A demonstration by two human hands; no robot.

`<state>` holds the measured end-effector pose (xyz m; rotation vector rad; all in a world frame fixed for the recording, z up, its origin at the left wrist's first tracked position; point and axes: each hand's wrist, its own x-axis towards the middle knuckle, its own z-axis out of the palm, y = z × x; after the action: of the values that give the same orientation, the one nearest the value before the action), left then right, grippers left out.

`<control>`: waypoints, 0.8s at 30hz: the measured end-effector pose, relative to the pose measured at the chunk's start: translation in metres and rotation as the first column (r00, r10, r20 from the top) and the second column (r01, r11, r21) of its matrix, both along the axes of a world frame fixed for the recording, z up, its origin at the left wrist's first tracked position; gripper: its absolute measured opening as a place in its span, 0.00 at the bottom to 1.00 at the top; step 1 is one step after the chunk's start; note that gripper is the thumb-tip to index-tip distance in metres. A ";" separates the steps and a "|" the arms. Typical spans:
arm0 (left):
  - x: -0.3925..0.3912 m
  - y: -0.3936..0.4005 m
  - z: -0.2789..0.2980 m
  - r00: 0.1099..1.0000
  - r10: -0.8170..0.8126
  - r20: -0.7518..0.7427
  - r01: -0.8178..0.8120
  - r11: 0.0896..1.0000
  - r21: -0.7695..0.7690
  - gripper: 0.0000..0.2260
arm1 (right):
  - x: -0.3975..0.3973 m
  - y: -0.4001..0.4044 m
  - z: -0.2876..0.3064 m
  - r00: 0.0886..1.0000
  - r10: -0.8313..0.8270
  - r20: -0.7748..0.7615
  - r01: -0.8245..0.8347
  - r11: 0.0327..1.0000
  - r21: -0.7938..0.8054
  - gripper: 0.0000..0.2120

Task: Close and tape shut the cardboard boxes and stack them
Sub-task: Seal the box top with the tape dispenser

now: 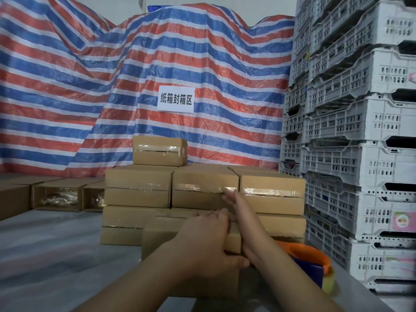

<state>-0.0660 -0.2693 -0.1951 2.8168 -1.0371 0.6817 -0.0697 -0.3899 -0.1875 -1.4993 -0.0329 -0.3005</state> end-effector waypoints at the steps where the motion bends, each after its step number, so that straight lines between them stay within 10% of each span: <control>1: 0.000 0.000 -0.001 1.000 -0.002 0.005 0.002 1.000 -0.002 0.46 | -0.001 -0.001 -0.003 1.000 -0.006 0.003 0.006 1.000 0.025 0.23; 10: -0.019 0.040 0.016 0.971 -0.240 -0.010 0.203 0.840 -0.503 0.32 | -0.024 -0.004 -0.031 0.974 -0.053 -0.220 0.068 0.996 0.061 0.35; 16: -0.023 0.098 -0.009 0.955 -0.168 -0.243 -0.100 0.590 -0.801 0.40 | -0.045 -0.006 -0.037 0.996 -0.071 -0.055 0.057 0.971 -0.234 0.40; 24: -0.024 0.102 -0.038 0.783 -0.411 -0.467 -0.353 0.325 -0.877 0.22 | -0.056 0.005 -0.048 0.994 -0.042 -0.098 -0.002 0.914 -0.407 0.38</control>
<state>-0.0899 -0.1672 -0.2333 1.6429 -0.2916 0.1328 -0.1256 -0.3847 -0.2357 -1.9302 0.0046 -0.2390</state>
